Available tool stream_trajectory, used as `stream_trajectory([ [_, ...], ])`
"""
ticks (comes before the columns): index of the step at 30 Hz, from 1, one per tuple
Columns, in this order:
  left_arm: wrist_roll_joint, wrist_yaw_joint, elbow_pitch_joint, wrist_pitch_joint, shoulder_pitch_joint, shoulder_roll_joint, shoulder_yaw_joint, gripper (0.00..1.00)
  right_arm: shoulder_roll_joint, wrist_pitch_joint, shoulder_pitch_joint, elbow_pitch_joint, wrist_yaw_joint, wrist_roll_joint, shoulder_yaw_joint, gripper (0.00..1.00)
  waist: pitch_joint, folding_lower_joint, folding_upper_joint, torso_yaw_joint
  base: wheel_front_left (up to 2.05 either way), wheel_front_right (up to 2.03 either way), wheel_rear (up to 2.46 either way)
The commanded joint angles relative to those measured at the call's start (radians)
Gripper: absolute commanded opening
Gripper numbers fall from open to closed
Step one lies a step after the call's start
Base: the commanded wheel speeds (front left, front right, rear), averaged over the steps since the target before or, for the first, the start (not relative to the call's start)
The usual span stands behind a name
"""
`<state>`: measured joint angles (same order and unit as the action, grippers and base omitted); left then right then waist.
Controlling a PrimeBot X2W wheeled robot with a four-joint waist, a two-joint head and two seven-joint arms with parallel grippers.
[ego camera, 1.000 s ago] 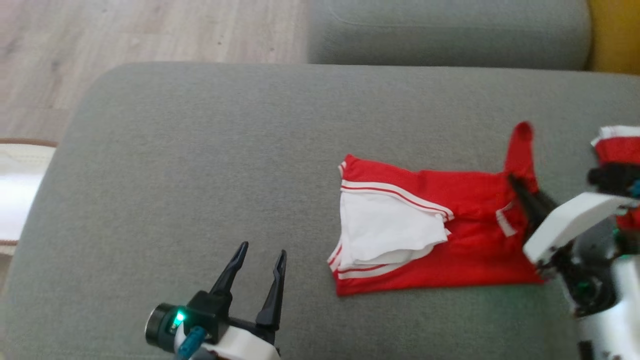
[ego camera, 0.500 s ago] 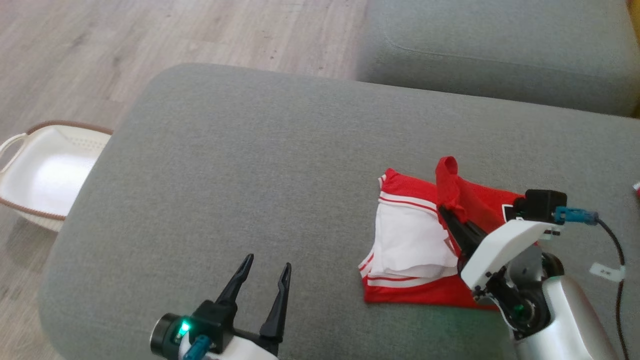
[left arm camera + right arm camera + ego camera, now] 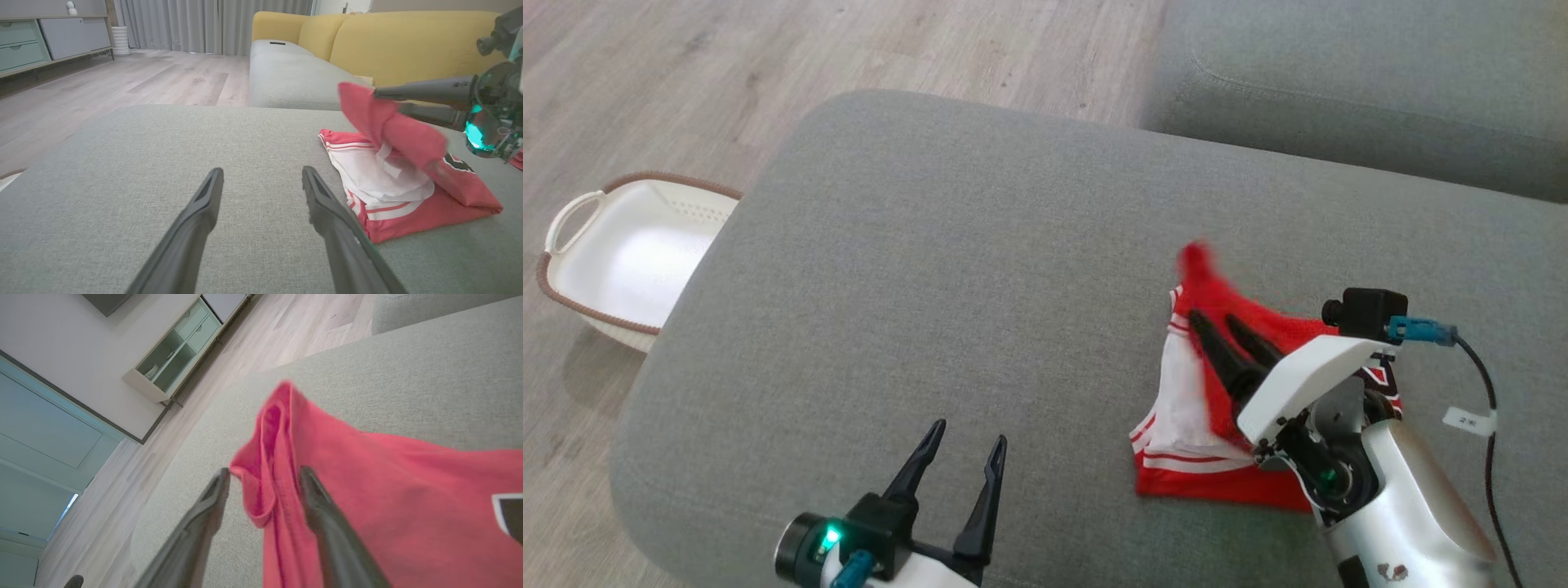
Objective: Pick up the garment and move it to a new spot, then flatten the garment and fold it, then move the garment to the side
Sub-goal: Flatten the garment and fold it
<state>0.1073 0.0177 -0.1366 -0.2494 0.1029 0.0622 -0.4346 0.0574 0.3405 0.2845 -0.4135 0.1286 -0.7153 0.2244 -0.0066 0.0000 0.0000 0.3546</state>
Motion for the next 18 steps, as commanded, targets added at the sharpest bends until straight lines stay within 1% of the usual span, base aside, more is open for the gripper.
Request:
stream_trajectory([
  [1,-0.003,0.007,0.03,-0.012,-0.029,-0.011,0.033,1.0,-0.007,-0.018,0.058,0.031,0.002,-0.012,0.026,1.0,0.005,0.0,0.0,-0.008,0.0,0.0,0.0],
  [5,-0.001,0.01,0.03,-0.012,-0.029,-0.012,0.036,1.0,-0.007,-0.023,0.057,0.047,0.002,-0.023,0.023,1.0,0.008,0.0,0.0,-0.025,0.0,0.0,0.0],
  [8,0.0,0.014,0.033,-0.012,-0.03,-0.012,0.04,1.0,-0.001,-0.028,0.043,0.08,0.002,-0.008,-0.005,1.0,0.007,0.0,0.0,-0.049,0.0,0.0,0.0],
  [15,0.002,0.023,0.041,-0.012,-0.027,-0.012,0.061,1.0,0.062,-0.058,-0.03,0.144,0.002,0.011,-0.088,1.0,-0.005,0.0,0.0,-0.108,0.0,0.0,0.0],
  [18,0.011,0.028,0.048,-0.012,-0.017,-0.012,0.084,1.0,0.098,-0.11,-0.068,0.165,0.002,0.046,-0.089,1.0,-0.016,0.0,0.0,-0.141,0.0,0.0,0.0],
])
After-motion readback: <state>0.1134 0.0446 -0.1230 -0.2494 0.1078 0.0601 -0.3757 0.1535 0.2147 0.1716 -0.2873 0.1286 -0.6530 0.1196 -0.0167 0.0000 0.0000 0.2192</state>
